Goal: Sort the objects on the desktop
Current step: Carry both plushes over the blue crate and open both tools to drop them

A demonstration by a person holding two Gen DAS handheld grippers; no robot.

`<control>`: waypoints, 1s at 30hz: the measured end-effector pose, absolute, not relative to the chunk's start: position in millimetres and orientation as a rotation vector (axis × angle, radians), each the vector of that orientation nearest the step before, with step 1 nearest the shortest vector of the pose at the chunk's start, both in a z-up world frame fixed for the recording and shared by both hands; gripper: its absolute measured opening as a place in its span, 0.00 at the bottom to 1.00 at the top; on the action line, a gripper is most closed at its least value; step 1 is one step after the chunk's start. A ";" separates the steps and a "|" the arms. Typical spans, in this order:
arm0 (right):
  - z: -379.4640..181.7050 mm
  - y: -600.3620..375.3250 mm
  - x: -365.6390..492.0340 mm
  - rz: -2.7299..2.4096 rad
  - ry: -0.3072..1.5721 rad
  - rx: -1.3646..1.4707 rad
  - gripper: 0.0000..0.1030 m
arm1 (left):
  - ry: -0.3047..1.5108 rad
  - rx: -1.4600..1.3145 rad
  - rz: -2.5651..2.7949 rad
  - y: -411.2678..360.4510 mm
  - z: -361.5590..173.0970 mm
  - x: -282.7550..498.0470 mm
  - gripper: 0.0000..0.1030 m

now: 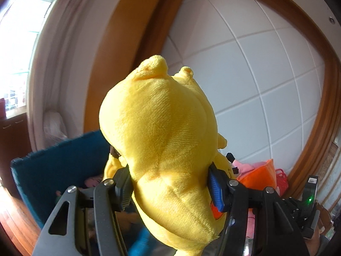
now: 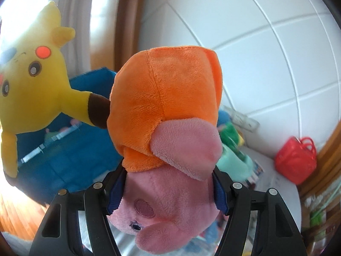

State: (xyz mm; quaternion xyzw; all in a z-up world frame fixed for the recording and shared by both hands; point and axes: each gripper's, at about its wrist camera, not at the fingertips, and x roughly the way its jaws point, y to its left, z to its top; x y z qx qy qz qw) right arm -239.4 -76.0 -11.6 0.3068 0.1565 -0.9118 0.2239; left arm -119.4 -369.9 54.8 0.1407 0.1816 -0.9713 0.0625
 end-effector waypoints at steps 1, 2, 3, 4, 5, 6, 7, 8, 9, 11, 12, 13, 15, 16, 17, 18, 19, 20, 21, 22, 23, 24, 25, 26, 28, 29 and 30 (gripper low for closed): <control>-9.0 -87.3 -239.0 -2.510 0.431 0.837 0.66 | 0.548 0.417 -2.922 -384.1 56.7 -115.9 0.56; -6.2 -101.2 -238.6 -2.500 0.430 0.827 0.66 | 0.545 0.413 -2.912 -395.6 58.0 -113.8 0.56; -4.4 -115.2 -238.8 -2.490 0.432 0.818 0.66 | 0.542 0.410 -2.902 -406.8 59.2 -111.8 0.56; -2.6 -129.1 -238.9 -2.479 0.433 0.809 0.66 | 0.537 0.407 -2.893 -416.8 60.7 -109.8 0.56; -0.8 -143.1 -239.2 -2.468 0.436 0.800 0.66 | 0.532 0.405 -2.885 -426.6 62.3 -107.9 0.56; 1.1 -157.2 -239.6 -2.457 0.438 0.791 0.67 | 0.526 0.403 -2.877 -436.4 63.9 -106.0 0.56; 1.8 -168.5 -240.9 -2.449 0.442 0.784 0.67 | 0.525 0.403 -2.871 -445.0 64.9 -105.1 0.56; 2.4 -179.6 -242.3 -2.441 0.445 0.778 0.67 | 0.524 0.404 -2.865 -453.5 66.0 -104.3 0.56; 2.9 -191.4 -242.9 -2.433 0.448 0.775 0.67 | 0.522 0.405 -2.859 -461.9 67.0 -103.6 0.56; 3.2 -214.6 -245.6 -2.417 0.457 0.773 0.67 | 0.520 0.406 -2.847 -478.9 69.0 -102.0 0.56; 2.6 -225.5 -249.1 -2.409 0.459 0.776 0.67 | 0.515 0.404 -2.845 -485.4 70.0 -102.2 0.56; 2.0 -236.3 -252.6 -2.401 0.460 0.779 0.67 | 0.510 0.403 -2.843 -491.6 71.0 -102.4 0.56; 1.1 -254.3 -258.4 -2.387 0.465 0.782 0.67 | 0.516 0.401 -2.838 -502.9 70.0 -104.0 0.56; 0.6 -262.5 -261.1 -2.381 0.471 0.782 0.67 | 0.520 0.401 -2.836 -507.2 67.9 -105.1 0.56; 0.0 -270.7 -263.8 -2.376 0.476 0.782 0.67 | 0.525 0.401 -2.834 -511.5 65.8 -106.3 0.56; -0.6 -278.8 -266.5 -2.371 0.482 0.781 0.67 | 0.529 0.402 -2.832 -513.0 61.9 -108.9 0.56; -1.1 -286.9 -269.3 -2.366 0.488 0.781 0.67 | 0.532 0.405 -2.831 -515.0 59.8 -111.1 0.56; -0.6 -292.0 -270.9 -2.363 0.491 0.779 0.67 | 0.534 0.408 -2.831 -517.0 57.8 -113.2 0.56; 0.0 -296.8 -272.5 -2.361 0.495 0.776 0.67 | 0.537 0.412 -2.829 -519.3 54.8 -115.2 0.56; 0.7 -301.6 -274.1 -2.358 0.498 0.773 0.67 | 0.540 0.417 -2.826 -521.6 51.7 -117.2 0.56; 1.2 -307.1 -276.1 -2.357 0.501 0.769 0.67 | 0.543 0.420 -2.824 -524.3 50.5 -119.0 0.57; 1.6 -312.6 -278.2 -2.356 0.504 0.765 0.67 | 0.546 0.424 -2.821 -527.0 49.5 -120.8 0.57; 2.1 -318.2 -280.3 -2.356 0.507 0.761 0.68 | 0.546 0.424 -2.820 -527.5 48.1 -122.7 0.59; 1.8 -322.3 -282.3 -2.360 0.501 0.756 0.69 | 0.545 0.423 -2.817 -529.3 47.8 -125.1 0.63; 1.2 -330.1 -286.3 -2.370 0.486 0.747 0.73 | 0.545 0.425 -2.814 -533.1 47.2 -129.4 0.74; 1.4 -332.7 -288.5 -2.382 0.487 0.733 0.78 | 0.546 0.429 -2.814 -535.0 46.8 -131.0 0.82; 1.8 -335.1 -290.6 -2.394 0.488 0.718 0.87 | 0.548 0.432 -2.814 -536.9 46.3 -132.7 0.85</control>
